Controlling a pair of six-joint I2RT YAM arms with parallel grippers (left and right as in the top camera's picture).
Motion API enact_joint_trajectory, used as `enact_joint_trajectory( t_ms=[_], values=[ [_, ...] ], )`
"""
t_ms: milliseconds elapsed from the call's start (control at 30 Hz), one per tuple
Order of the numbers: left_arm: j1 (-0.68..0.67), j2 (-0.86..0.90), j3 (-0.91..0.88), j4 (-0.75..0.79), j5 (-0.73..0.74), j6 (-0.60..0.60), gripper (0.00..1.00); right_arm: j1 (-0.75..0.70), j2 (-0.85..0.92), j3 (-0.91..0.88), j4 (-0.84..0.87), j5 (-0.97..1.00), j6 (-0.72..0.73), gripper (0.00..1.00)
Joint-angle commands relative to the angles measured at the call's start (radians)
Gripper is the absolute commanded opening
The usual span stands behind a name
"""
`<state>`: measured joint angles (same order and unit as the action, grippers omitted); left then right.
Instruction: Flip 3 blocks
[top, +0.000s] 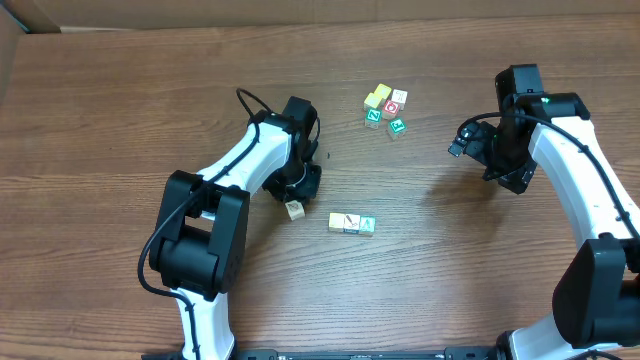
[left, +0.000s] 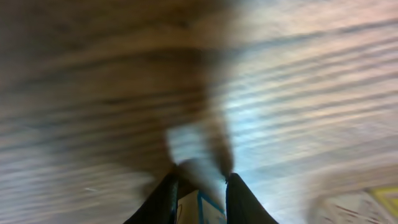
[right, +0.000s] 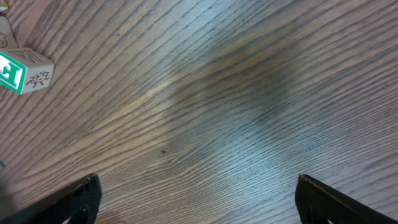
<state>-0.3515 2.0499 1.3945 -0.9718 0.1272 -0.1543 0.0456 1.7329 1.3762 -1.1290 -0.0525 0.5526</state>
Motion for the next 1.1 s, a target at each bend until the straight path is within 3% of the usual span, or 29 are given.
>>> enact_joint_trajectory(
  t_ms=[0,367,567,700,867,1067],
  values=[
    [0.007,-0.019,0.002,-0.003,0.093,-0.094,0.19,-0.003,-0.009,0.012,0.001,-0.002,-0.004,1.00],
    [0.007,-0.246,0.025,-0.060,-0.192,-0.318,0.22,-0.003,-0.009,0.012,0.001,-0.002,-0.004,1.00],
    [0.007,-0.280,0.005,-0.164,-0.266,-0.356,0.04,-0.003,-0.009,0.012,0.001,-0.002,-0.004,1.00],
    [0.004,-0.266,-0.079,-0.083,-0.268,-0.355,0.04,-0.003,-0.009,0.012,0.001,-0.002,-0.004,1.00],
    [0.005,-0.241,-0.191,0.124,-0.329,-0.318,0.04,-0.003,-0.009,0.012,0.001,-0.002,-0.004,1.00],
    [0.005,-0.200,-0.209,0.233,-0.171,-0.215,0.04,-0.003,-0.009,0.012,0.001,-0.002,-0.004,1.00]
  ],
)
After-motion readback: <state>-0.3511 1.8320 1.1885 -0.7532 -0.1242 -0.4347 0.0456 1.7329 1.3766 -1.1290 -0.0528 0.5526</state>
